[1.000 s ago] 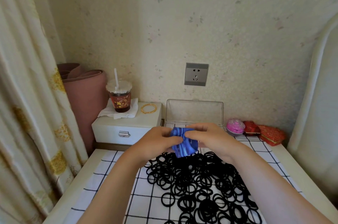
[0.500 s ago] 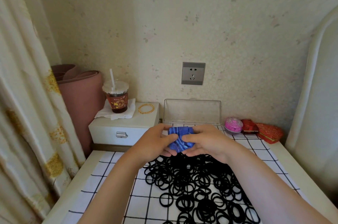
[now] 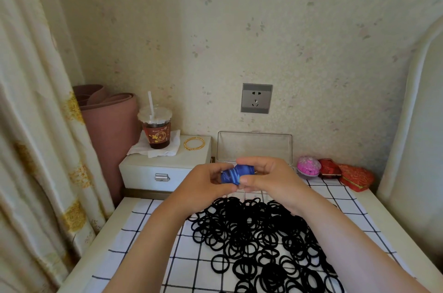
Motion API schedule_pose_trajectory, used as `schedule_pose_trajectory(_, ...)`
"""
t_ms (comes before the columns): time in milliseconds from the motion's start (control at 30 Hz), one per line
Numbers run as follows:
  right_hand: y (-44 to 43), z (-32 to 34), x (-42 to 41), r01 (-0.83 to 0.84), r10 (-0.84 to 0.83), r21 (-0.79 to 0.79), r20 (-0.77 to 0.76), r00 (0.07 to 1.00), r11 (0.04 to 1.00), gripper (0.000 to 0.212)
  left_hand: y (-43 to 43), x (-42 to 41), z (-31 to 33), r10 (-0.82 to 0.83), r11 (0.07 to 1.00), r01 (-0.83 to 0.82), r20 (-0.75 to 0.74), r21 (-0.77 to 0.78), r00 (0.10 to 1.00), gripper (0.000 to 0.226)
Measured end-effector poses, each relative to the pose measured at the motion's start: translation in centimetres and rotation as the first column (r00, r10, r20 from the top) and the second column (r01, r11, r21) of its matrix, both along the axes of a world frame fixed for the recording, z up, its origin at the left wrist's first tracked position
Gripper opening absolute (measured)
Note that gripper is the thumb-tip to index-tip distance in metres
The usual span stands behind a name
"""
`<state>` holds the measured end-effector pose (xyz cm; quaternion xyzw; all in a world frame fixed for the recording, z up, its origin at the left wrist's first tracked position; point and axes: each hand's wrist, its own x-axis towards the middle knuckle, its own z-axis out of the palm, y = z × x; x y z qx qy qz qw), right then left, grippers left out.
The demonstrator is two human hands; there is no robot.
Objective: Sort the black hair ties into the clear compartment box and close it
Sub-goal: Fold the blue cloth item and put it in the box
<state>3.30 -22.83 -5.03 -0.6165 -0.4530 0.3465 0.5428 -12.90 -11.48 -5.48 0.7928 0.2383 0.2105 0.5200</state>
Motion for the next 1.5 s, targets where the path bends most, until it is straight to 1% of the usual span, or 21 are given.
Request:
schedule_pose_trajectory(100, 0.2, 0.1, -0.2, 0.025, -0.023, -0.017, 0.124, 0.992, 1.0, 0.043, 0.0, 0.0, 0.0, 0.032, 0.99, -0.03, -0.012, 0.136, 0.999, 0.034)
schedule_pose_trajectory(200, 0.8, 0.0, -0.4, 0.099, -0.098, 0.007, 0.249, 0.963, 0.995, 0.035, 0.3, 0.3, -0.3, 0.072, 0.976, -0.064, -0.033, 0.207, 0.997, 0.026)
schedule_pose_trajectory(267, 1.2, -0.3, -0.4, 0.16, -0.143, -0.007, 0.415, 0.899, 0.987, 0.029, 0.5, 0.5, -0.4, 0.123, 0.962, -0.108, -0.043, 0.251, 0.992, 0.024)
schedule_pose_trajectory(300, 1.4, -0.3, -0.4, 0.175, -0.15, -0.016, 0.443, 0.884, 0.984, 0.026, 0.6, 0.6, -0.4, 0.132, 0.962, -0.118, -0.042, 0.246, 0.99, 0.021)
schedule_pose_trajectory(333, 1.5, -0.4, -0.4, 0.173, -0.146, -0.028, 0.414, 0.898, 0.985, 0.022, 0.7, 0.6, -0.4, 0.122, 0.972, -0.111, -0.04, 0.207, 0.992, 0.019)
schedule_pose_trajectory(367, 1.5, -0.3, -0.4, 0.154, -0.133, -0.039, 0.328, 0.935, 0.987, 0.019, 0.8, 0.6, -0.4, 0.098, 0.987, -0.093, -0.029, 0.134, 0.995, 0.019)
schedule_pose_trajectory(433, 1.5, -0.1, -0.6, 0.091, -0.086, -0.06, 0.084, 0.993, 0.994, 0.017, 1.0, 0.6, -0.3, 0.064, 0.996, -0.063, 0.018, -0.057, 0.998, 0.019)
schedule_pose_trajectory(467, 1.6, 0.0, -0.7, 0.084, -0.085, -0.066, -0.012, 0.996, 0.994, 0.017, 1.0, 0.6, -0.2, 0.069, 0.989, -0.063, 0.045, -0.135, 0.997, 0.018)
schedule_pose_trajectory(567, 2.2, -0.2, -0.9, 0.129, -0.144, -0.073, -0.26, 0.955, 0.989, 0.022, 1.2, 0.8, -0.3, 0.117, 0.956, -0.083, 0.109, -0.28, 0.987, 0.016)
schedule_pose_trajectory(667, 3.3, -0.9, -1.6, 0.073, -0.12, -0.112, -0.506, 0.854, 0.991, 0.019, 1.4, 1.3, -0.9, 0.189, 0.899, -0.104, 0.163, -0.425, 0.968, 0.014)
schedule_pose_trajectory(767, 4.2, -1.7, -2.0, 0.098, -0.169, -0.156, -0.552, 0.816, 0.983, 0.021, 1.2, 1.6, -1.6, 0.224, 0.887, -0.14, 0.145, -0.439, 0.964, 0.018)
schedule_pose_trajectory(833, 4.9, -2.3, -1.9, 0.13, -0.205, -0.182, -0.497, 0.843, 0.975, 0.023, 1.3, 1.8, -2.2, 0.237, 0.913, -0.185, 0.105, -0.362, 0.966, 0.022)
schedule_pose_trajectory(900, 5.5, -2.7, -1.6, 0.21, -0.27, -0.194, -0.37, 0.889, 0.958, 0.02, 1.7, 1.9, -2.7, 0.269, 0.937, -0.251, 0.045, -0.244, 0.962, 0.022)
schedule_pose_trajectory(1000, 6.8, -2.6, -0.9, 0.38, -0.404, -0.153, -0.187, 0.895, 0.912, 0.01, 2.6, 1.8, -3.8, 0.343, 0.939, -0.339, -0.116, 0.055, 0.932, 0.033)
schedule_pose_trajectory(1067, 7.7, -2.6, -0.1, 0.425, -0.441, -0.142, -0.102, 0.892, 0.894, 0.011, 2.7, 1.8, -4.6, 0.338, 0.937, -0.305, -0.216, 0.171, 0.916, 0.044)
schedule_pose_trajectory(1133, 8.7, -2.9, 0.6, 0.466, -0.467, -0.167, 0.034, 0.884, 0.869, 0.012, 2.6, 1.9, -5.2, 0.296, 0.949, -0.247, -0.284, 0.194, 0.912, 0.046)
schedule_pose_trajectory(1200, 9.7, -3.2, 0.8, 0.48, -0.458, -0.201, 0.148, 0.877, 0.854, 0.008, 2.4, 2.0, -5.6, 0.248, 0.963, -0.203, -0.295, 0.177, 0.923, 0.043)
schedule_pose_trajectory(1300, 11.2, -3.5, 0.6, 0.453, -0.404, -0.243, 0.228, 0.886, 0.858, 0.008, 2.7, 2.2, -6.1, 0.174, 0.98, -0.136, -0.29, 0.146, 0.941, 0.045)
schedule_pose_trajectory(1400, 12.8, -3.9, 0.6, 0.434, -0.353, -0.284, 0.294, 0.888, 0.855, 0.016, 3.2, 2.3, -6.7, 0.178, 0.979, -0.145, -0.259, 0.14, 0.949, 0.042)
schedule_pose_trajectory(1467, 13.6, -4.2, 0.2, 0.424, -0.268, -0.313, 0.437, 0.859, 0.85, 0.006, 3.4, 2.3, -7.0, 0.189, 0.977, -0.159, -0.229, 0.143, 0.955, 0.041)
schedule_pose_trajectory(1500, 13.8, -4.3, 0.0, 0.417, -0.216, -0.321, 0.509, 0.833, 0.85, 0.008, 3.4, 2.2, -7.1, 0.189, 0.975, -0.158, -0.218, 0.153, 0.957, 0.042)
